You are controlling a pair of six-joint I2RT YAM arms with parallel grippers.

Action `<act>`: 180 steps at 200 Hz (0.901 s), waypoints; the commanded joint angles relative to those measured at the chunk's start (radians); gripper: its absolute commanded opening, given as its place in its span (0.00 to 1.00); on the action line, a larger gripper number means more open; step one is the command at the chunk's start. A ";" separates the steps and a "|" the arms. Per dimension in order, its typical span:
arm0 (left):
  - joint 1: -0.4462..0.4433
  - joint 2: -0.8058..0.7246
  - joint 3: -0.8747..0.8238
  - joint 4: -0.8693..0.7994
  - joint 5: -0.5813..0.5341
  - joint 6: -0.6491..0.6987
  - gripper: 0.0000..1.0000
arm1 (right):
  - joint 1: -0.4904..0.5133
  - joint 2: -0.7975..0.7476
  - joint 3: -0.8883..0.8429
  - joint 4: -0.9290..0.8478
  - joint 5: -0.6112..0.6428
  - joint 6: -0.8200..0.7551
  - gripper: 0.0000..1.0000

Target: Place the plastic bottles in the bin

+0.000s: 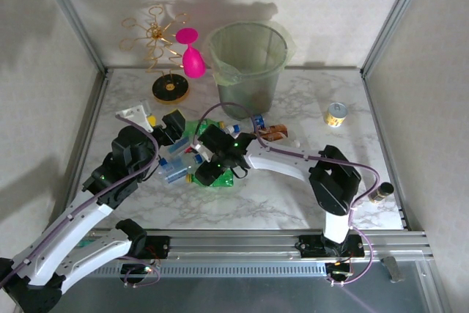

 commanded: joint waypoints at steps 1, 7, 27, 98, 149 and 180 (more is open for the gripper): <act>-0.006 -0.011 -0.008 0.037 0.011 0.027 0.86 | 0.007 0.039 0.032 -0.047 -0.042 -0.036 0.78; -0.006 -0.013 -0.009 0.038 0.009 0.027 0.86 | 0.009 0.046 0.030 -0.047 -0.049 -0.037 0.78; -0.007 -0.018 -0.011 0.037 0.005 0.029 0.86 | 0.014 0.066 0.012 -0.047 -0.088 -0.044 0.78; -0.006 -0.009 -0.016 0.045 0.017 0.026 0.86 | 0.034 0.113 -0.058 0.004 -0.069 -0.036 0.78; -0.006 -0.002 -0.017 0.046 -0.002 0.034 0.86 | 0.041 0.128 -0.068 0.047 -0.091 -0.021 0.73; -0.006 -0.001 -0.020 0.049 -0.006 0.045 0.86 | 0.054 0.108 -0.084 0.061 -0.132 -0.028 0.57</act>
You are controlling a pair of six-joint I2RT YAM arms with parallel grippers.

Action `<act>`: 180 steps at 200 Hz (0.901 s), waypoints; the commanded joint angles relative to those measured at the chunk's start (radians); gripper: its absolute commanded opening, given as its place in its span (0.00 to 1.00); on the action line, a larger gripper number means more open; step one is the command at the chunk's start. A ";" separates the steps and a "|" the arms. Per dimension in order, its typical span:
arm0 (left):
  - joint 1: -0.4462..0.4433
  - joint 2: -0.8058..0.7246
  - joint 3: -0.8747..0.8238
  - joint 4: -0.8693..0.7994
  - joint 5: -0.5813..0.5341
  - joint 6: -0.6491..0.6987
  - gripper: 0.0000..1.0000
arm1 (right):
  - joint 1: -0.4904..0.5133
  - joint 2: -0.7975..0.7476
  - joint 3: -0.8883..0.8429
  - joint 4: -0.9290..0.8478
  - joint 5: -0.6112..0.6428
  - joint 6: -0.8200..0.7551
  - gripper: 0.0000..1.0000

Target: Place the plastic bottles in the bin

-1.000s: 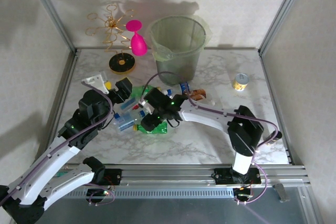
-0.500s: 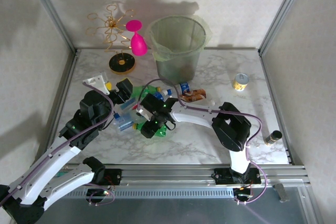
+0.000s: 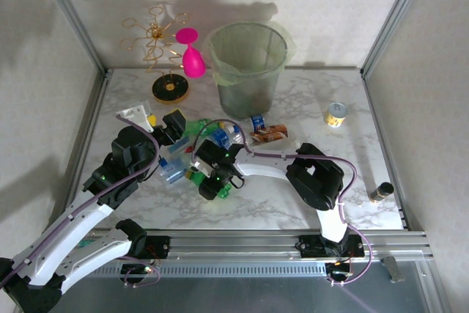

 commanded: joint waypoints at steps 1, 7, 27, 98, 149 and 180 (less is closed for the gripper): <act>-0.005 0.001 -0.012 0.027 -0.008 0.027 0.86 | 0.022 -0.013 -0.020 0.021 -0.048 -0.001 0.57; -0.005 0.002 -0.012 0.027 -0.008 0.031 0.86 | 0.025 -0.019 -0.026 0.025 -0.056 -0.002 0.53; -0.005 0.006 -0.012 0.023 -0.018 0.032 0.86 | 0.032 -0.051 -0.048 0.037 -0.071 0.002 0.45; -0.008 0.009 0.053 -0.007 0.033 -0.001 0.86 | 0.029 -0.308 -0.118 0.068 -0.001 0.043 0.40; -0.012 0.022 0.249 -0.071 0.017 0.061 0.84 | -0.164 -0.523 -0.037 0.118 0.008 0.114 0.40; -0.012 0.088 0.291 -0.086 0.030 0.063 0.84 | -0.406 -0.588 0.045 0.243 -0.142 0.215 0.38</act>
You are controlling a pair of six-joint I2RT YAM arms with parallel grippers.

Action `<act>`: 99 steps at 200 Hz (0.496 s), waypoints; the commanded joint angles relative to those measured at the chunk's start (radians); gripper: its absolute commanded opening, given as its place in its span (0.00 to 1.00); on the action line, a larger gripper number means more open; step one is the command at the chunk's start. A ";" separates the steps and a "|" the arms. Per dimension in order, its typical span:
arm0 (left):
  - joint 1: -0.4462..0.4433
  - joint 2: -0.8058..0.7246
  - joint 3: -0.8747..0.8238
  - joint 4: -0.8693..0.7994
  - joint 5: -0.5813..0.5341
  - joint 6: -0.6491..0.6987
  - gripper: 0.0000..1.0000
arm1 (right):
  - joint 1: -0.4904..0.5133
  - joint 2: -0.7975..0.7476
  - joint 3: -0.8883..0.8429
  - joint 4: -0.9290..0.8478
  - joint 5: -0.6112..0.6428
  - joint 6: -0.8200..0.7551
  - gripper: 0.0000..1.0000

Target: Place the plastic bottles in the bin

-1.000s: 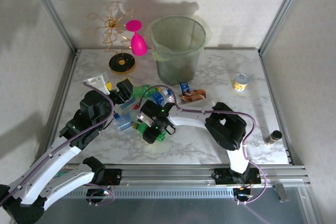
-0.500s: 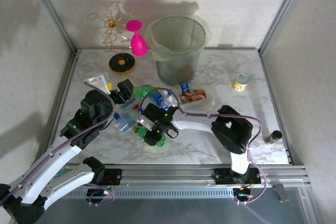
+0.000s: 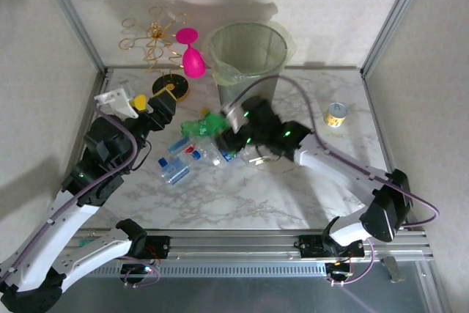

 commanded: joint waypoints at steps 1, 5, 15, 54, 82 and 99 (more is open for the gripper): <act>-0.005 0.056 0.027 -0.032 0.013 0.026 0.84 | -0.147 -0.054 0.073 0.127 -0.094 0.103 0.39; -0.007 0.067 0.024 -0.028 0.025 0.025 0.84 | -0.169 -0.055 0.085 0.145 -0.099 0.113 0.38; -0.009 0.096 0.018 -0.026 0.048 0.024 0.83 | -0.218 -0.045 0.123 0.173 -0.099 0.132 0.38; -0.019 0.162 -0.024 0.003 0.049 0.034 0.83 | -0.341 0.133 0.402 0.133 -0.103 0.201 0.38; -0.020 0.185 -0.039 0.027 0.050 0.037 0.83 | -0.364 0.291 0.622 0.054 -0.018 0.167 0.38; -0.019 0.199 -0.044 0.031 0.054 0.038 0.83 | -0.364 0.385 0.750 -0.005 0.020 0.150 0.38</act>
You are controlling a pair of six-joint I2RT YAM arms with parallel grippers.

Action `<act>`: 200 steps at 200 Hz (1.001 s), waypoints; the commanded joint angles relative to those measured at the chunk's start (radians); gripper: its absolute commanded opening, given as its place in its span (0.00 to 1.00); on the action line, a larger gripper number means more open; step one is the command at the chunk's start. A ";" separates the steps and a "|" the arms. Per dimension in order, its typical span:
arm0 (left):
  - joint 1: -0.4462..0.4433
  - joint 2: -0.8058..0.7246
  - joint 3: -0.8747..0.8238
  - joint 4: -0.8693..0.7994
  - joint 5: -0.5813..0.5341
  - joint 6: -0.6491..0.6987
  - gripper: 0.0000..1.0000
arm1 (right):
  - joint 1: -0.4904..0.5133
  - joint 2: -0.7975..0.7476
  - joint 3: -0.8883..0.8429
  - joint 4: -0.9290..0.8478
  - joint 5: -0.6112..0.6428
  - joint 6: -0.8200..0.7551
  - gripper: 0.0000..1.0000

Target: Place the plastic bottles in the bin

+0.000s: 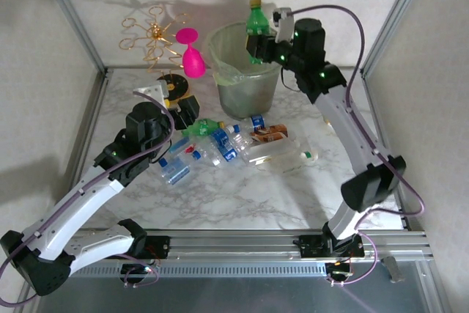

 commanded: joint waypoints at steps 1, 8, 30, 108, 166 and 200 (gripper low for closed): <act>-0.006 0.009 -0.003 0.029 0.019 0.020 0.83 | -0.003 0.112 0.146 -0.095 0.069 -0.015 0.38; -0.006 0.012 -0.007 0.033 0.018 0.020 0.83 | -0.003 0.146 0.199 -0.119 0.092 -0.028 0.38; -0.004 0.020 -0.022 0.046 0.030 0.018 0.83 | -0.001 0.258 0.347 -0.200 0.203 -0.091 0.38; 0.027 0.040 -0.054 0.084 0.102 -0.008 0.83 | 0.037 0.435 0.410 -0.173 0.536 -0.313 0.39; 0.030 0.019 -0.071 0.100 0.114 -0.017 0.83 | 0.044 0.531 0.411 -0.162 0.661 -0.358 0.40; 0.033 -0.002 -0.074 0.105 0.099 -0.024 0.84 | 0.045 0.555 0.398 -0.160 0.690 -0.378 0.42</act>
